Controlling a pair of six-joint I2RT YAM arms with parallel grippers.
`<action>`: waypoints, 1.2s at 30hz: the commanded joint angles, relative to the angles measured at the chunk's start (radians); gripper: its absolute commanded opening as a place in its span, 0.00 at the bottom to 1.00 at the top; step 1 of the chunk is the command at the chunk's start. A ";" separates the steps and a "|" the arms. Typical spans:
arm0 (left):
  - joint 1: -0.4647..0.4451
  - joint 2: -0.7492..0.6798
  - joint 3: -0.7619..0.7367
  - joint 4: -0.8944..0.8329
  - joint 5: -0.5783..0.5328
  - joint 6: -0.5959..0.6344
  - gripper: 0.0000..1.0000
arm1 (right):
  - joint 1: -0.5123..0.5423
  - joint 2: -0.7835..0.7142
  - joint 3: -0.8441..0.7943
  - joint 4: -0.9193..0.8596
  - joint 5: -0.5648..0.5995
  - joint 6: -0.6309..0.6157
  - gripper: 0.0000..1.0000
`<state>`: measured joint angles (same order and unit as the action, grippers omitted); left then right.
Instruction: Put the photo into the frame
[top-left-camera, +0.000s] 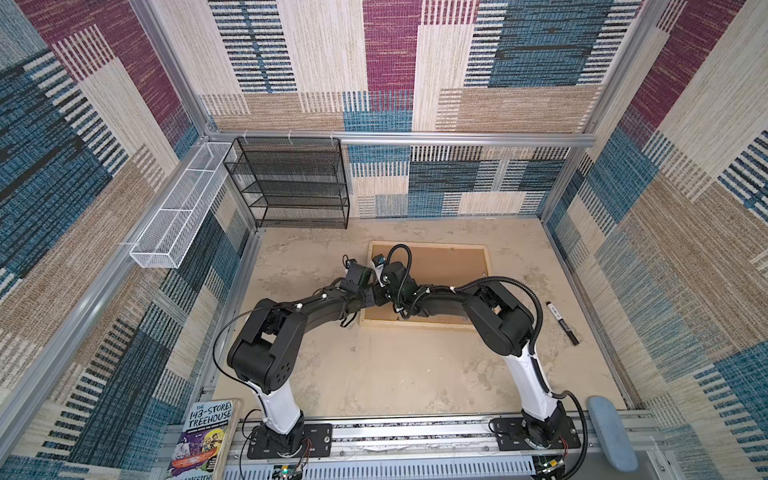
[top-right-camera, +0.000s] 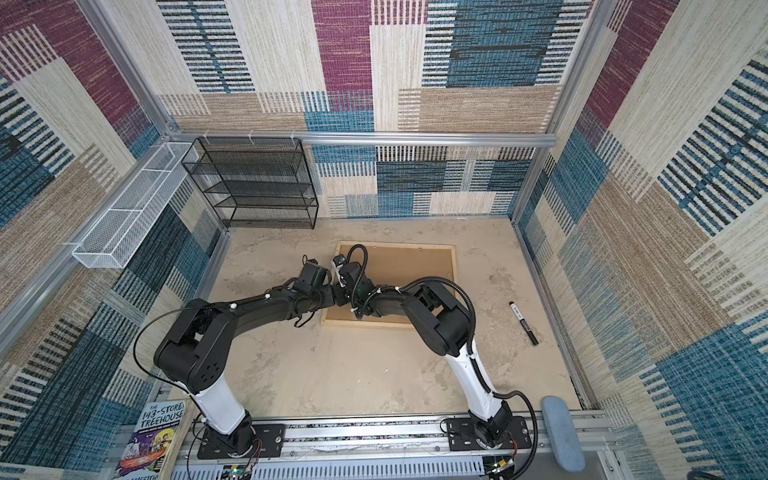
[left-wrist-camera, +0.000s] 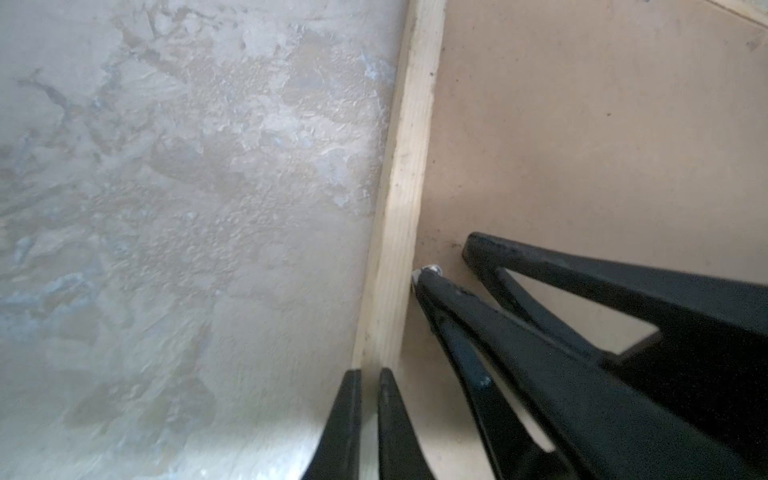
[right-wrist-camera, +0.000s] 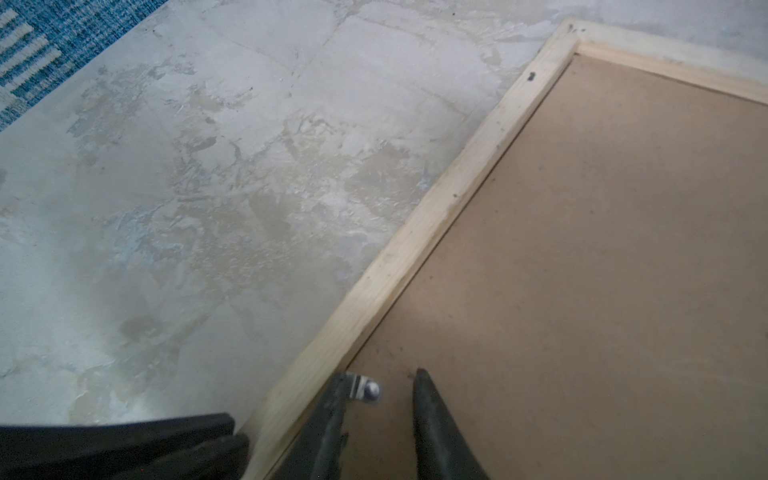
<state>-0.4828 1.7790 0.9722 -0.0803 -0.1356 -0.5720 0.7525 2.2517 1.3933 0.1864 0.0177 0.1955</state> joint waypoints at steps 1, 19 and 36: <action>-0.017 0.020 -0.013 -0.116 0.260 -0.017 0.13 | -0.004 0.042 -0.023 -0.424 0.070 0.065 0.31; -0.017 0.013 -0.024 -0.098 0.279 -0.022 0.16 | 0.005 0.059 -0.027 -0.415 0.039 0.078 0.31; -0.017 0.014 -0.026 -0.101 0.263 -0.017 0.21 | 0.004 0.021 -0.034 -0.480 -0.057 -0.037 0.32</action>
<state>-0.4828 1.7725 0.9592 -0.0593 -0.1234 -0.5724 0.7578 2.2421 1.3819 0.1898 0.0055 0.1577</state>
